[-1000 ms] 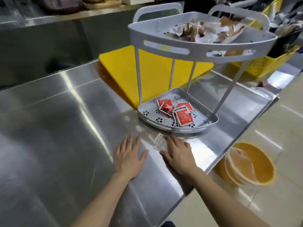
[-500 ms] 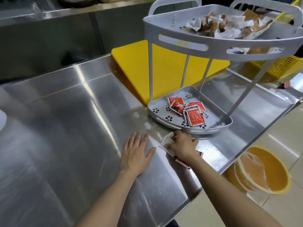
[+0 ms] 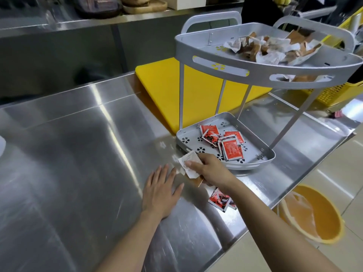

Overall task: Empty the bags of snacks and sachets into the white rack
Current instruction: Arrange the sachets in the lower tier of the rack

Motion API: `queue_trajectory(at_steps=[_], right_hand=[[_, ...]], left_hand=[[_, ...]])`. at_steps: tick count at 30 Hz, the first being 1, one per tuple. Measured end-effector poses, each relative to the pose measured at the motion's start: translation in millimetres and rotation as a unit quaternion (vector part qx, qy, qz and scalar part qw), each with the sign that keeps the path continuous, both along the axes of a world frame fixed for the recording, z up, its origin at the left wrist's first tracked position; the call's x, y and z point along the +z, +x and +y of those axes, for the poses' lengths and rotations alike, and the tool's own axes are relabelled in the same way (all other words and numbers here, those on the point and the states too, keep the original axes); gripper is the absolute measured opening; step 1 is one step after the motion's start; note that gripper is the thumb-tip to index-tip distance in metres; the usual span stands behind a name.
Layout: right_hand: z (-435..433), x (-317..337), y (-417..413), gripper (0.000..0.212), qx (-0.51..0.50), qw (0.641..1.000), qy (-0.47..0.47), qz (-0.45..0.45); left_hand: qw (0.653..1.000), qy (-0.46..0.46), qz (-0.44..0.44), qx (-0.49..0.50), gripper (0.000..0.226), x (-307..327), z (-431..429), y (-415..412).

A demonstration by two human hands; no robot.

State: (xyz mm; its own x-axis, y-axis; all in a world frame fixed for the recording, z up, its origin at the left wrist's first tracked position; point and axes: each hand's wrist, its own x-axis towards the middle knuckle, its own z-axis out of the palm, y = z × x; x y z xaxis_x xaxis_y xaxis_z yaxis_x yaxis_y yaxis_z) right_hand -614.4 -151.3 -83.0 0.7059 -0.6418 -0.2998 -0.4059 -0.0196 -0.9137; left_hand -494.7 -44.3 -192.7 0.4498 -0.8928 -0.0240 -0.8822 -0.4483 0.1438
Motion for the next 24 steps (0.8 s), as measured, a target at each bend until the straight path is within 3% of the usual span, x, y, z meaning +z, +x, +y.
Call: queue_trajectory(at_steps=[3,9,11,14,15,16,17,20,22,24], right_hand=[[-0.4,32.3,2.0,0.025,0.050,0.998,-0.046,-0.003],[-8.4,121.2,4.4,0.032,0.008,0.954,-0.294,-0.065],[-13.3,154.7,1.1,0.024,-0.074,0.891,-0.432,-0.118],[-32.9,189.4,-1.9,0.025,-0.238,0.733,-0.624,-0.129],[-41.6,194.0,-1.5,0.029,-0.270,0.702,-0.652,-0.099],[-50.8,195.9,-1.1,0.031,-0.277,0.701,-0.655,-0.047],[-59.4,196.2,-1.7,0.032,-0.256,0.723,-0.642,0.023],[-69.5,197.5,-8.6,0.053,-0.100,0.792,-0.561,0.220],[-64.1,206.4,-12.9,0.066,-0.037,0.813,-0.519,0.262],[-59.5,211.6,-16.3,0.063,-0.004,0.805,-0.512,0.299]], left_hand=[[1.000,0.023,0.007,0.006,0.076,0.4,-0.3,1.3],[1.000,0.019,0.023,0.010,0.074,-0.9,1.7,2.4],[1.000,0.008,0.026,0.014,0.076,-1.1,2.3,2.1],[0.999,-0.004,0.027,0.019,0.083,-2.4,2.7,2.1],[1.000,-0.008,0.023,0.018,0.085,-3.7,2.8,2.2],[1.000,-0.005,0.024,0.018,0.085,-4.1,3.1,2.4],[0.999,-0.001,0.026,0.019,0.084,-3.7,3.3,2.4],[0.999,-0.012,0.026,0.017,0.081,-4.8,2.7,3.1],[0.999,-0.023,0.024,0.009,0.078,-7.4,2.5,2.6],[0.999,-0.028,0.020,0.006,0.076,-8.3,2.2,2.8]])
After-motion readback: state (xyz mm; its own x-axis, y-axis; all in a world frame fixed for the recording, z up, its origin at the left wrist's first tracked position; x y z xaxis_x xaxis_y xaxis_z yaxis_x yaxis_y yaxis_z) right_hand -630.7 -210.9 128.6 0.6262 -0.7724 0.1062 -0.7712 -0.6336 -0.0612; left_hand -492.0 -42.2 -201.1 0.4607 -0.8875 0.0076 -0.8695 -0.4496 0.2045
